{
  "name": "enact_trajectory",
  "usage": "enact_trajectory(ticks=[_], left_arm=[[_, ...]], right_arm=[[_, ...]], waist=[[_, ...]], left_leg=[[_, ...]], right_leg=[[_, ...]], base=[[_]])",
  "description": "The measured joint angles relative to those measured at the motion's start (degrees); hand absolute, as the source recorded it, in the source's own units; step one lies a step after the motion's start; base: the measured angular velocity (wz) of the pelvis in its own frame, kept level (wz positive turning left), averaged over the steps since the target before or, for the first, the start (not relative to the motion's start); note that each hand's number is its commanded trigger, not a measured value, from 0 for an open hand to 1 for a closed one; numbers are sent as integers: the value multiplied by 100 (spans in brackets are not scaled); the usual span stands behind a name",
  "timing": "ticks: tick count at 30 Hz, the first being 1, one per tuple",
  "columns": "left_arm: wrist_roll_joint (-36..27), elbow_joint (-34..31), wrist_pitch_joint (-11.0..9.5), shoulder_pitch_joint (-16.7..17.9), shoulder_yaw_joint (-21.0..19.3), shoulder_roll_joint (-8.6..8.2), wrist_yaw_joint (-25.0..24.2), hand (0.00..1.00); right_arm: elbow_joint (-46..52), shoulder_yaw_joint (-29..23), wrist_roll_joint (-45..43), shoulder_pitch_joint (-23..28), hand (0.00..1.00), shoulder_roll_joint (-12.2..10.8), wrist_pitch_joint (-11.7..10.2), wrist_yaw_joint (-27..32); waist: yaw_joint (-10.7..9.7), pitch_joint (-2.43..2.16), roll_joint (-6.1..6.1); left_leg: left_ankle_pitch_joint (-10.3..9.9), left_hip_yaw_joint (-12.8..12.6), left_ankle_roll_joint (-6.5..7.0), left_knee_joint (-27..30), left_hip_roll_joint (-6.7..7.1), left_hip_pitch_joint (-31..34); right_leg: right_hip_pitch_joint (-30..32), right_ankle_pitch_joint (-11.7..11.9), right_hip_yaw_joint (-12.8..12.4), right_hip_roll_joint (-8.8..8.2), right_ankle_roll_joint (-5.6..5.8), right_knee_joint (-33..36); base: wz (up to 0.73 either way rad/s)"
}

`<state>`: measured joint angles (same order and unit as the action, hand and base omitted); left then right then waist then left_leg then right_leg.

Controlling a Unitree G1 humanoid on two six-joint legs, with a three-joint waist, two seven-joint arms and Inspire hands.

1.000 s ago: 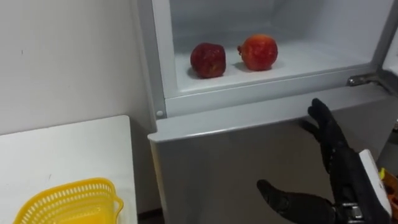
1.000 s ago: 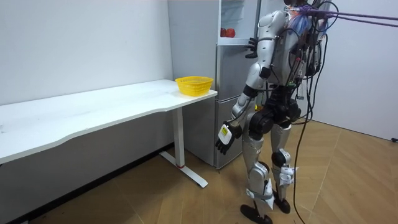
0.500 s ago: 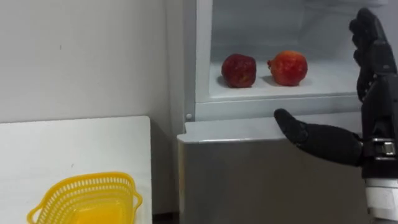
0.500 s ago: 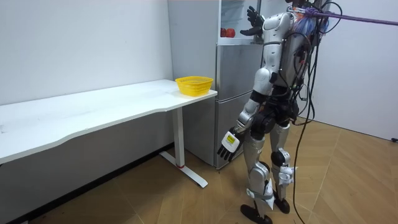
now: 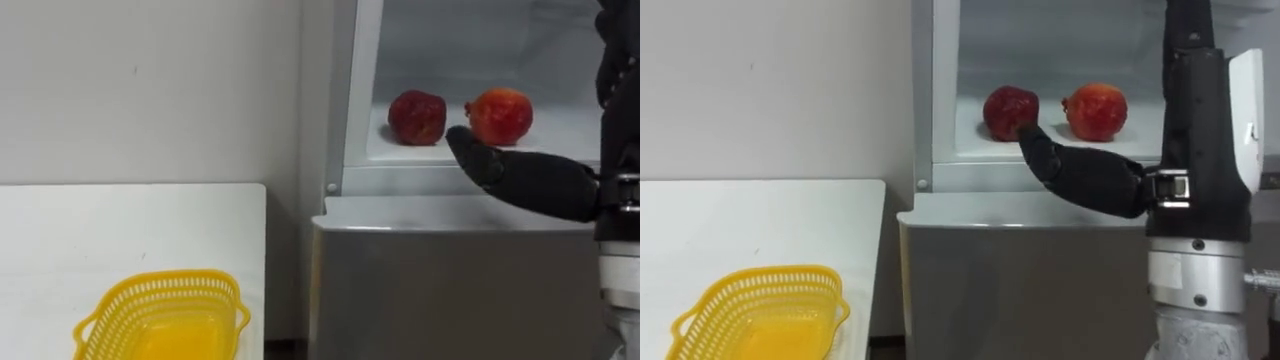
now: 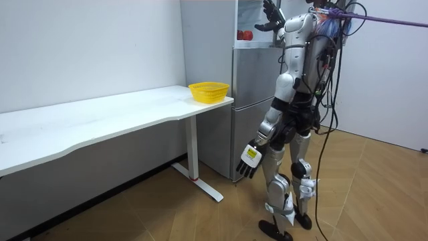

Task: Retrieve from the upper fridge

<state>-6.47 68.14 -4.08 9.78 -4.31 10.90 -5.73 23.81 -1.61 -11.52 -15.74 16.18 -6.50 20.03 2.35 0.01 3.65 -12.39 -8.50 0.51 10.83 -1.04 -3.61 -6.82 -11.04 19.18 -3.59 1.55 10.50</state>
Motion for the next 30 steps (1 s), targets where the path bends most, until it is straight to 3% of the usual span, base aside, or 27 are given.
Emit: enact_trajectory(ticks=[7, 9, 17, 23, 30], left_arm=[[255, -26, 46, -23, -14, 16, -45, 0], [257, -41, 104, -30, -11, 39, -117, 0], [481, -189, 252, -23, -4, 120, -171, 0], [492, -404, 296, 0, 1, 155, -128, 0], [492, -404, 418, 5, 8, 173, -128, 0]], right_arm=[[-474, -36, 57, -651, 0, 45, 31, -29], [-744, -37, 159, -755, 0, 212, 46, -47], [-1435, -17, 244, -1096, 0, 436, 246, -74], [-1667, 16, 240, -1251, 0, 537, 366, -77], [-2596, 73, 533, -1728, 0, 757, 551, -85]], waist=[[71, 16, -11], [98, 15, -7], [197, 51, 53], [279, 22, 151], [294, 27, 158]], left_leg=[[0, 3, 0, 32, -4, 12], [0, 75, 1, 54, 1, 47], [5, 114, -2, 78, 1, 114], [20, 132, 7, 94, 18, 105], [50, 260, 54, 99, 86, 108]], right_leg=[[-11, 0, 15, -5, 0, 0], [-21, 0, 141, -16, 0, 3], [-12, -1, 192, -16, 1, 11], [-19, -1, 226, -31, 1, 11], [-39, -1, 294, -84, 1, 7]], base=[[1], [15], [6], [1], [7]])
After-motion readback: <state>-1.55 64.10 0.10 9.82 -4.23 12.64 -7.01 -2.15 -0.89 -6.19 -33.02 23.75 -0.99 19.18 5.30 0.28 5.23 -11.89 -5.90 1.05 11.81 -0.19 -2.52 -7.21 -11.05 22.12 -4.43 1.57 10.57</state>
